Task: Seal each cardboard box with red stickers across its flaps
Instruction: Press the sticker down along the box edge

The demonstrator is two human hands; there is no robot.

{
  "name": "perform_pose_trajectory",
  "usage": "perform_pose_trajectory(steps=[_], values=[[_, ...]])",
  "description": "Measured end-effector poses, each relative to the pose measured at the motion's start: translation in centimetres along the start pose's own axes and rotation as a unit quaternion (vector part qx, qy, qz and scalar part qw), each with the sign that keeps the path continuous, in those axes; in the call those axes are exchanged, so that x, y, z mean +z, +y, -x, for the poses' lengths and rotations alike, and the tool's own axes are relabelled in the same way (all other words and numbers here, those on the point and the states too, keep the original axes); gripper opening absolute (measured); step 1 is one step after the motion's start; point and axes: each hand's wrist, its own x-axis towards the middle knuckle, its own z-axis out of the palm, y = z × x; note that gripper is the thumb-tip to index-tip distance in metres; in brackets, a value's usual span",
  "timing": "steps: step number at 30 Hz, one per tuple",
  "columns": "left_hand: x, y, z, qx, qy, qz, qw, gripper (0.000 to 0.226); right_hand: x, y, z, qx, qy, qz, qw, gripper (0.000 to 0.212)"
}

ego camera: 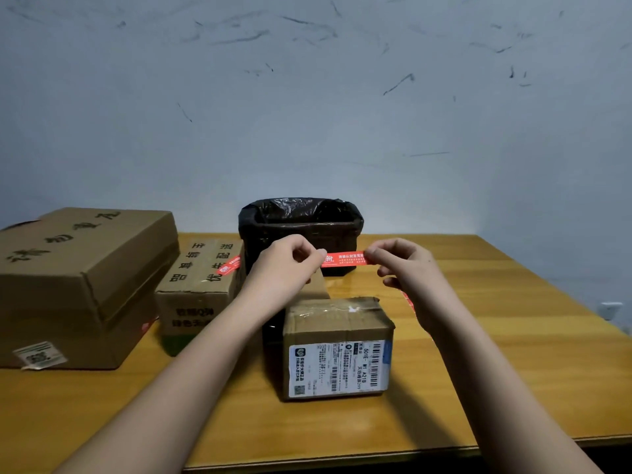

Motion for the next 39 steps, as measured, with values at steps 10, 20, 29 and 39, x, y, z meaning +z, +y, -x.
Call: perform_pose_trajectory(steps=[10, 20, 29, 39], values=[[0.1, -1.4, 2.1, -0.011, 0.041, -0.013, 0.999, 0.039, 0.6, 0.0, 1.4, 0.013, -0.020, -0.023, 0.999, 0.003], [-0.2, -1.5, 2.2, 0.022, 0.048, 0.010, 0.999, 0.028, 1.4, 0.1, 1.7, 0.007, -0.024, 0.016, 1.000, 0.005], [0.0, -2.2, 2.7, 0.030, 0.011, -0.154, 0.988, 0.027, 1.6, 1.2, 1.9, -0.041, -0.003, 0.247, 0.968, 0.010], [0.3, -1.8, 2.3, 0.028, -0.015, -0.262, 0.965, 0.026, 1.3, 1.2, 1.8, -0.043, -0.019, 0.354, 0.934, 0.016]])
